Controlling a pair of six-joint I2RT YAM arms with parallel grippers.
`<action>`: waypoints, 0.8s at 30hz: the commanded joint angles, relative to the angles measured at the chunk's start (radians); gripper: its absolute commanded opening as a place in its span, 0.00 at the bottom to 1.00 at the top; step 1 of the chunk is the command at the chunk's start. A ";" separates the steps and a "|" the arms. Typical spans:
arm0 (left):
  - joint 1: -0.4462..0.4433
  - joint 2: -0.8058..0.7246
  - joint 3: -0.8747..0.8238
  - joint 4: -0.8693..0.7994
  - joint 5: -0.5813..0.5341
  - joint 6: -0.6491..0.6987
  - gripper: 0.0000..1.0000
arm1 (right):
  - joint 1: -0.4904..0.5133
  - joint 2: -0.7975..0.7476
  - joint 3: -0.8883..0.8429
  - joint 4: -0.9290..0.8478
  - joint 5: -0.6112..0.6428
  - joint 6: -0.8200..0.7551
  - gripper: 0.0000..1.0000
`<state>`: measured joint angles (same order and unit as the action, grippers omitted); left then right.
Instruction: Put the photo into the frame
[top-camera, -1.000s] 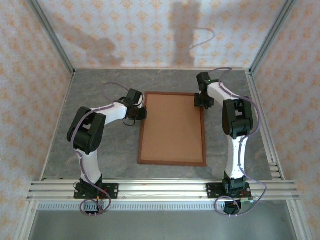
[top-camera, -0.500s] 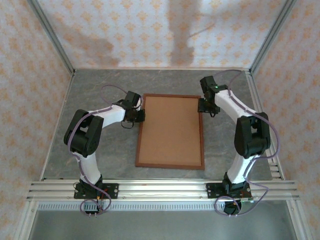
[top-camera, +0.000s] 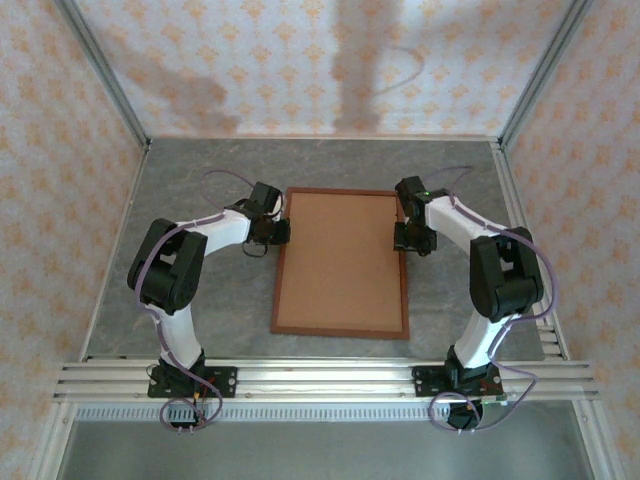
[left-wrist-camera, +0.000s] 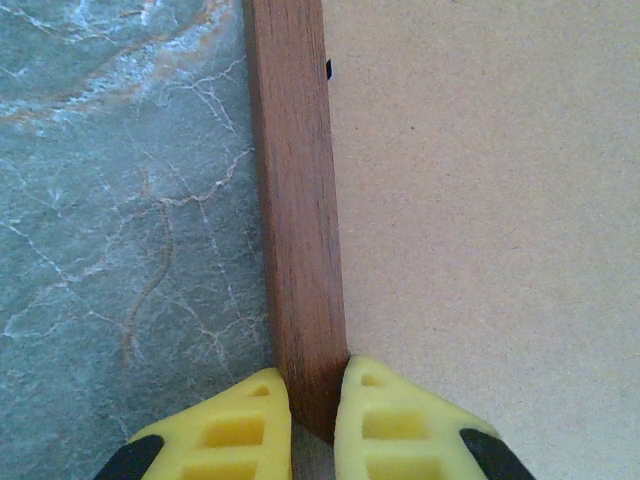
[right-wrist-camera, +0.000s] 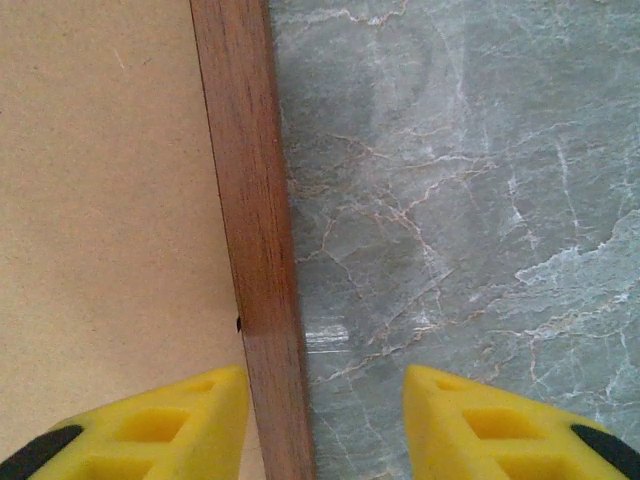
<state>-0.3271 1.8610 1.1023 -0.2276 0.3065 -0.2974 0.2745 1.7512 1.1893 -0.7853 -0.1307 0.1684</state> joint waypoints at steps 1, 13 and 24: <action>-0.002 -0.011 -0.013 -0.084 -0.031 0.003 0.12 | 0.001 0.035 0.010 0.010 0.015 0.013 0.44; -0.002 0.002 -0.008 -0.081 -0.023 0.006 0.12 | 0.003 0.099 0.027 0.030 -0.001 0.001 0.42; -0.003 0.001 -0.010 -0.083 -0.020 0.011 0.12 | 0.016 0.166 0.055 0.075 -0.096 0.009 0.41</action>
<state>-0.3264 1.8610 1.1027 -0.2310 0.3061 -0.2970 0.2745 1.8565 1.2396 -0.7837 -0.1833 0.1680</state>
